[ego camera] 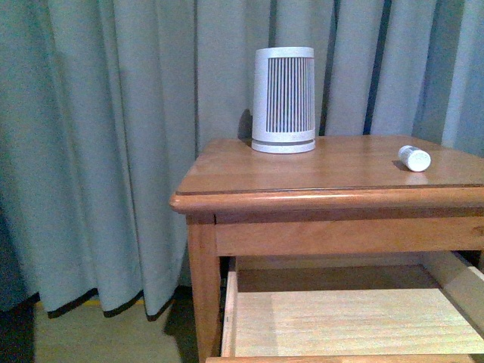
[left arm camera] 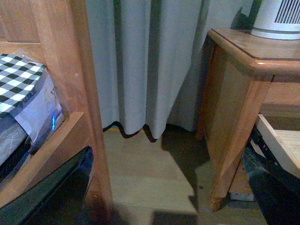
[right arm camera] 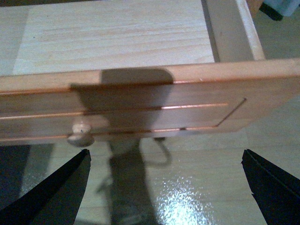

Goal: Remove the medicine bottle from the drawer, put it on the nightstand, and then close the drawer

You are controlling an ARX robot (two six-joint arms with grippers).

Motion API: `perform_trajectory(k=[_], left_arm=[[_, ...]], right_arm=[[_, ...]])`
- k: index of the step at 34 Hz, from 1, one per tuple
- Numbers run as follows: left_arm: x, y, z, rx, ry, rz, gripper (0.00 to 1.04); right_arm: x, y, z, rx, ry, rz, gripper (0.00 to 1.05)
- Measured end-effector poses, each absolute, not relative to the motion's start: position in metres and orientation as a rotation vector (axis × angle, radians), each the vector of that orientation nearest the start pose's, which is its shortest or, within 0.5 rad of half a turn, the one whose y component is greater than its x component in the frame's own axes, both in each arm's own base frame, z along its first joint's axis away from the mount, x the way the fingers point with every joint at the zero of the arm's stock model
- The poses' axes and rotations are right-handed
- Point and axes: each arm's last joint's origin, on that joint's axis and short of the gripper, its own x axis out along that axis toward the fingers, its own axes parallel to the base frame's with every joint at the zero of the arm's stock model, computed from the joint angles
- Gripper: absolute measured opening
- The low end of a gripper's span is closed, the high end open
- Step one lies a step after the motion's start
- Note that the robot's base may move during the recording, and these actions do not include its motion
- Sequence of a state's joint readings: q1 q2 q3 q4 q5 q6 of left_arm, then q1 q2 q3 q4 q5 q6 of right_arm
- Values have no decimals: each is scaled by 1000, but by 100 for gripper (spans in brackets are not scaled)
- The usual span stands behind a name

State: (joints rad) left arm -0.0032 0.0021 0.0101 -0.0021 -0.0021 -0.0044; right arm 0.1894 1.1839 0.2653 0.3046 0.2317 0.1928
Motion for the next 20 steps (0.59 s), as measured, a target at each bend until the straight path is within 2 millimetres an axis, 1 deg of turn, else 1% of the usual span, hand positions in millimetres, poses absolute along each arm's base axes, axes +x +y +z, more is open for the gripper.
perform_trajectory(k=[2,9,10,11,12,13,15,16,19,20], left_arm=[[97,0,167,-4,-6,-2,98],[97,0,167,-4,-6,-2,98],[97,0,167,-4,-6,-2,98],[97,0,167,-4,-6,-2,98],[97,0,167,-4,-6,-2,98],[97,0,167,-4,-6,-1,98],[97,0,167,-4,-6,-2,98],[97,0,167,-4,-6,-2,98],[97,0,167,-4,-6,-2,98],[97,0,167,-4,-6,-2,98]], right_arm=[[206,31,127,53,593,-90,98],[273,31,98,-19,568,-113,98],[284,31,97,-29,550,-122,98],[301,30,96,-44,526,-133,98],[314,29,95,-57,510,-144,98],[323,28,95,-70,494,-153,98],[349,24,96,-99,455,-185,98],[365,20,97,-115,433,-203,98],[385,16,99,-143,414,-211,98],[386,15,97,-150,428,-212,98]])
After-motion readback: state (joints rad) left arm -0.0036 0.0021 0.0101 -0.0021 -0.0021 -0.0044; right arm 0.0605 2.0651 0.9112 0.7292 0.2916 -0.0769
